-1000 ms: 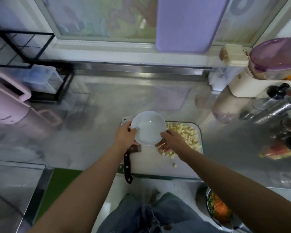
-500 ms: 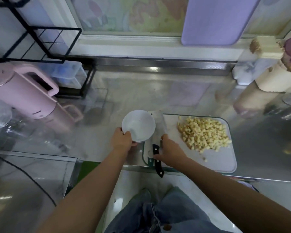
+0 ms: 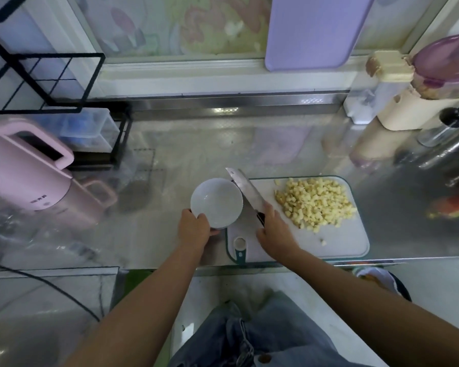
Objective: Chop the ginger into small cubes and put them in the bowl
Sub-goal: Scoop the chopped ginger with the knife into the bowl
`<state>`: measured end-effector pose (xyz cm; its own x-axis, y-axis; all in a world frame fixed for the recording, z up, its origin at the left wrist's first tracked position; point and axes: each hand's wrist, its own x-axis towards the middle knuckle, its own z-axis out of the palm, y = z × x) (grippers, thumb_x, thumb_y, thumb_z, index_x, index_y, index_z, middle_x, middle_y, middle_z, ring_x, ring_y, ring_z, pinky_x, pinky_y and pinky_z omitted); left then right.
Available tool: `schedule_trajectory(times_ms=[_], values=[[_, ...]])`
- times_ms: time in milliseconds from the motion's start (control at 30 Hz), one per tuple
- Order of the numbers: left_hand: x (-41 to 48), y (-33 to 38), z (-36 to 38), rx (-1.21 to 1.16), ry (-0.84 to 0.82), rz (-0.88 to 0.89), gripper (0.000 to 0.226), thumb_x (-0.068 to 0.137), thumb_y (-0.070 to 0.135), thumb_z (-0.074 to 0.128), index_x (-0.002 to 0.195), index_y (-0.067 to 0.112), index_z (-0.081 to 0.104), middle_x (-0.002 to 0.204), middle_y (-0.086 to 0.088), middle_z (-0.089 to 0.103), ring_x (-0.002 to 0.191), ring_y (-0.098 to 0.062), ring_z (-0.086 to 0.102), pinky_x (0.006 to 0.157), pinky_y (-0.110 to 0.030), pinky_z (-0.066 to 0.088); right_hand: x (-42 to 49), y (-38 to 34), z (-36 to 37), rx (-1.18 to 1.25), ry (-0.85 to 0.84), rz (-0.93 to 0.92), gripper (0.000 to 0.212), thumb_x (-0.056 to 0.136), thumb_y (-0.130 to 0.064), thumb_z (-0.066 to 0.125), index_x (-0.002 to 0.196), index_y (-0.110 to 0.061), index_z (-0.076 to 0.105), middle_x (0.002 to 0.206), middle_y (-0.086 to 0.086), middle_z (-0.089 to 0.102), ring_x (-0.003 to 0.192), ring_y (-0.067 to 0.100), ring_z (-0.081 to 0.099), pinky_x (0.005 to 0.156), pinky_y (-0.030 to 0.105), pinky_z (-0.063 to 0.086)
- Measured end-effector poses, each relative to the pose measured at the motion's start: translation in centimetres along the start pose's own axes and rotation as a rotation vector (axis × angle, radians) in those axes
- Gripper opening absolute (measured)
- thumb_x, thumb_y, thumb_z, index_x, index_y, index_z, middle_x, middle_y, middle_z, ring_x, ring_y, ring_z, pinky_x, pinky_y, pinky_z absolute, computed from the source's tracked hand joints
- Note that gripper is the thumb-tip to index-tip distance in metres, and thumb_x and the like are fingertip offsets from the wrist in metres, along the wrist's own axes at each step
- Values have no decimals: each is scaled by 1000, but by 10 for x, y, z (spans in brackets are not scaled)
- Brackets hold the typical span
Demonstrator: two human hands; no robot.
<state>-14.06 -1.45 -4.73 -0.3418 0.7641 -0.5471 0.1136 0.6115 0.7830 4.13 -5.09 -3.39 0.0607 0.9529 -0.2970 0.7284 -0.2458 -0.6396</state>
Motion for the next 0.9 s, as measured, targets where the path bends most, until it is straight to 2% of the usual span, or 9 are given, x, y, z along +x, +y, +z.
schedule_trajectory(times_ms=[100, 167, 267, 367, 467, 567, 633, 767, 900], values=[[-2, 1, 7, 8, -20, -11, 39, 91, 4, 46, 130, 7, 38, 115, -7, 42, 98, -34, 59, 70, -48, 60, 1, 0, -18, -26, 106, 37, 53, 95, -17, 50, 145, -12, 33, 132, 12, 54, 115, 31, 55, 92, 39, 46], [-6, 2, 14, 24, -55, 3, 36, 91, 3, 46, 127, 7, 38, 114, -8, 43, 88, -30, 61, 68, -45, 61, 1, 3, -31, 6, 158, 56, 38, 97, -28, 51, 133, -14, 48, 110, 7, 65, 97, 27, 62, 75, 32, 49], [-8, 5, 24, 115, -96, 43, 27, 90, 4, 47, 114, 11, 38, 113, -10, 48, 89, -33, 63, 68, -46, 60, -6, 11, -41, 51, 187, 40, 18, 98, -33, 51, 103, -16, 55, 74, -1, 58, 69, 23, 57, 52, 27, 38], [-4, 8, 32, 253, -141, 114, 22, 91, 9, 48, 111, 9, 40, 113, -17, 56, 93, -38, 64, 75, -51, 58, -16, 21, -44, -2, 193, -19, 15, 100, -30, 48, 98, -15, 52, 74, 0, 57, 67, 24, 57, 54, 29, 39], [-5, 9, 34, 442, -120, 187, 31, 93, 20, 50, 118, 2, 47, 111, -19, 61, 89, -33, 63, 79, -40, 54, -24, 33, -49, -36, 237, -15, 16, 100, -28, 45, 104, -14, 52, 76, 1, 56, 66, 22, 55, 56, 28, 36], [-17, 12, 38, 698, 159, 379, 42, 91, 27, 54, 122, 0, 48, 122, -19, 51, 104, -31, 51, 85, -38, 43, -22, 46, -67, -15, 288, 28, 12, 98, -25, 48, 94, -14, 47, 66, 2, 52, 57, 21, 49, 50, 29, 32], [-30, 21, 46, 732, 275, 613, 40, 87, 19, 57, 124, 3, 50, 126, -17, 49, 113, -31, 46, 94, -40, 39, -15, 58, -84, 19, 330, 88, 15, 95, -23, 50, 84, -15, 43, 61, 3, 48, 55, 22, 45, 51, 33, 32], [-57, 38, 84, 579, 92, 1082, 37, 82, -1, 56, 118, 4, 57, 120, -15, 54, 114, -32, 48, 101, -42, 37, -2, 93, -123, 96, 400, 179, 29, 96, -31, 48, 72, -16, 43, 61, 7, 53, 57, 24, 49, 51, 33, 33], [-71, 48, 140, 630, -111, 1175, 29, 87, 2, 52, 115, 6, 59, 117, -12, 57, 112, -29, 51, 98, -39, 42, 6, 143, -164, 42, 431, 229, 37, 97, -38, 48, 74, -9, 45, 66, 14, 57, 65, 33, 54, 52, 35, 32]])
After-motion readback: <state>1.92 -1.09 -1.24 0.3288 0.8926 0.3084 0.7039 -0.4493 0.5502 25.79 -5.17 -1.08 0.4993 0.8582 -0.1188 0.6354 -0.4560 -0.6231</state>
